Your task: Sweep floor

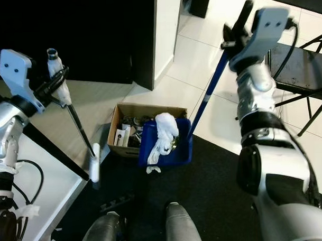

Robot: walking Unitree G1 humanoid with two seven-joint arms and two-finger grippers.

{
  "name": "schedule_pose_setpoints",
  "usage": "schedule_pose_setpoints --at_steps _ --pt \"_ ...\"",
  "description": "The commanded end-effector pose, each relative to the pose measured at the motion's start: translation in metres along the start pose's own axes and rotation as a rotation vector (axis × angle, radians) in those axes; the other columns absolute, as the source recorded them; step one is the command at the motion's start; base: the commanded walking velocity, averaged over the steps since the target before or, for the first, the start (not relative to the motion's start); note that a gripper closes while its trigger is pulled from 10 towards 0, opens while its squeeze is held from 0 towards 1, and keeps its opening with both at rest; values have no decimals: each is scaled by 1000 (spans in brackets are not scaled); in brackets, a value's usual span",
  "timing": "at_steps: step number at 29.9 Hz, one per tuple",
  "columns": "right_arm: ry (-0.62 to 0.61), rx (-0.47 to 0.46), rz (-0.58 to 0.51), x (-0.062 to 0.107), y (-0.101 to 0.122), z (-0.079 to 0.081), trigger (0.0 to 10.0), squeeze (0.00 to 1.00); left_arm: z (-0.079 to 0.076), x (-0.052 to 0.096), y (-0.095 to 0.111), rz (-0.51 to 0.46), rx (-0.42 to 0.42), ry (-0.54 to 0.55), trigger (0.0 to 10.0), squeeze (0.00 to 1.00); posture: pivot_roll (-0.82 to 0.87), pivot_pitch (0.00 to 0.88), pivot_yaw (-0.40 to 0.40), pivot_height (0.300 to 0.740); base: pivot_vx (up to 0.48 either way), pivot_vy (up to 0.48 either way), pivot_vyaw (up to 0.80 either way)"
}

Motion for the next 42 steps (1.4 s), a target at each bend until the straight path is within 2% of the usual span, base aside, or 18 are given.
schedule_pose_setpoints --at_steps 1,3,7,11,13,21,24,26,27,29,30,34,41,42 --pt "-1 40 -7 -1 3 -1 10000 0 -7 -1 8 -38 0 -12 10000 0 32 77 -29 740 0 0 0" --pt "-5 69 -4 -2 4 -1 10000 0 -9 -1 6 -36 3 -16 10000 0 33 79 -31 740 0 0 0" --pt "-53 223 14 -7 7 -2 10000 0 -15 0 3 -32 15 -21 10000 0 37 84 -34 740 0 0 0" --pt "-72 277 12 -9 10 -2 10000 0 -17 1 3 -31 20 -20 10000 0 40 85 -37 740 0 0 0" --pt "-89 334 0 -11 14 1 10000 0 -19 2 2 -30 24 -19 10000 0 42 85 -40 740 0 0 0" --pt "-103 306 -58 -16 27 5 10000 0 -20 6 -1 -26 32 -10 10000 0 45 88 -43 740 0 0 0" --pt "-55 327 -43 -18 23 16 10000 0 -20 6 -2 -22 33 -10 10000 0 41 89 -39 740 0 0 0" --pt "-1 353 -35 -20 21 30 10000 0 -21 5 -3 -19 31 -14 10000 0 39 89 -37 740 0 0 0" --pt "-1 353 -35 -20 21 30 10000 0 -21 5 -3 -19 31 -14 10000 0 39 89 -37 740 0 0 0" --pt "67 387 -23 -22 17 49 10000 0 -23 4 -3 -19 31 -19 10000 0 40 88 -37 740 0 0 0" --pt "67 387 -23 -22 17 49 10000 0 -23 4 -3 -19 31 -19 10000 0 40 88 -37 740 0 0 0" --pt "141 529 -63 -26 21 79 10000 0 -26 3 -3 -18 33 -22 10000 0 41 93 -41 740 0 0 0" --pt "185 551 -77 -29 25 96 10000 0 -28 4 -5 -15 40 -21 10000 0 42 108 -53 740 0 0 0" --pt "194 529 -80 -30 27 99 10000 0 -29 5 -6 -14 43 -20 10000 0 43 111 -59 740 0 0 0"
Point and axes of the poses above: a point about 5 cm out from each wrist's last joint towards the gripper, its own x axis pointing back from the gripper into the wrist, its own y axis along the axis of the wrist's last joint, z = x × y, the point moved 6 cm from there along -x, pointing out of the wrist towards the gripper, and after that the axes turned 5 degrees about x, right-handed, at the moved point
